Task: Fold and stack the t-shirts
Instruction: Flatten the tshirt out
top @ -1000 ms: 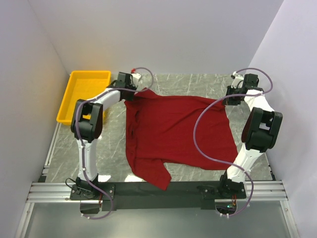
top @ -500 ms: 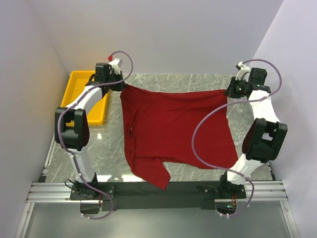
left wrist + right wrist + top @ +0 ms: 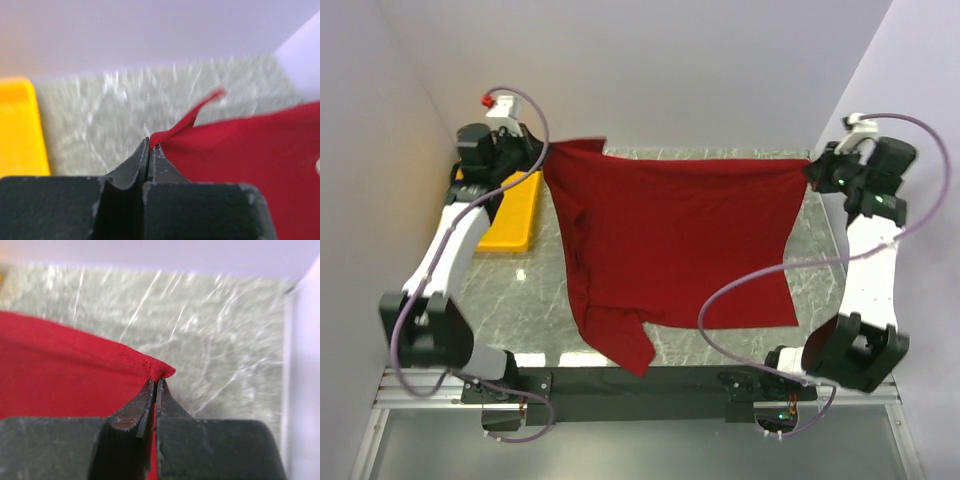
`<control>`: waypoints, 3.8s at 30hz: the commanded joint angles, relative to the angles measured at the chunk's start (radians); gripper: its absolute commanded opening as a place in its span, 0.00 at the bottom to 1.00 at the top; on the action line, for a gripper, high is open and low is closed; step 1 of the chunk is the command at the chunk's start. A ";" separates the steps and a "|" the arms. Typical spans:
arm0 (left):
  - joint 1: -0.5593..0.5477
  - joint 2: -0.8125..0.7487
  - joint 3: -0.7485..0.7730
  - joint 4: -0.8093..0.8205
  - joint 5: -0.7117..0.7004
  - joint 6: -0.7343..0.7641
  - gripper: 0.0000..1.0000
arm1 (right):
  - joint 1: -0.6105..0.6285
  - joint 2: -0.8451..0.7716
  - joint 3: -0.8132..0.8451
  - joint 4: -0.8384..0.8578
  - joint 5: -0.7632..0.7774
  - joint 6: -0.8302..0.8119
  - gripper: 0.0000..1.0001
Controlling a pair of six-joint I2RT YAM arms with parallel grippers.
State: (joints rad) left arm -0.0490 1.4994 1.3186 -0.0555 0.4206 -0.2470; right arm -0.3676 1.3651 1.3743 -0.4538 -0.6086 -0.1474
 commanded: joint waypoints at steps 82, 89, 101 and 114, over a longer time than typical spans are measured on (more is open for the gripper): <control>-0.068 0.774 0.452 0.230 -0.215 -0.219 0.01 | 0.121 0.514 0.012 0.461 0.483 0.203 0.00; -0.068 0.792 0.464 0.210 -0.217 -0.233 0.01 | 0.130 0.626 0.209 0.232 0.403 0.022 0.00; -0.072 0.791 0.456 0.203 -0.210 -0.209 0.01 | 0.134 0.729 0.333 0.155 0.340 -0.267 0.00; -0.081 0.740 0.355 0.292 -0.215 -0.101 0.01 | 0.134 0.736 0.232 0.293 0.254 -0.371 0.00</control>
State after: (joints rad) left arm -0.1261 2.2898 1.6932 0.1719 0.2192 -0.4072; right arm -0.2375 2.0972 1.6199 -0.2241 -0.3367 -0.4488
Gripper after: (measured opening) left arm 0.015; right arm 0.015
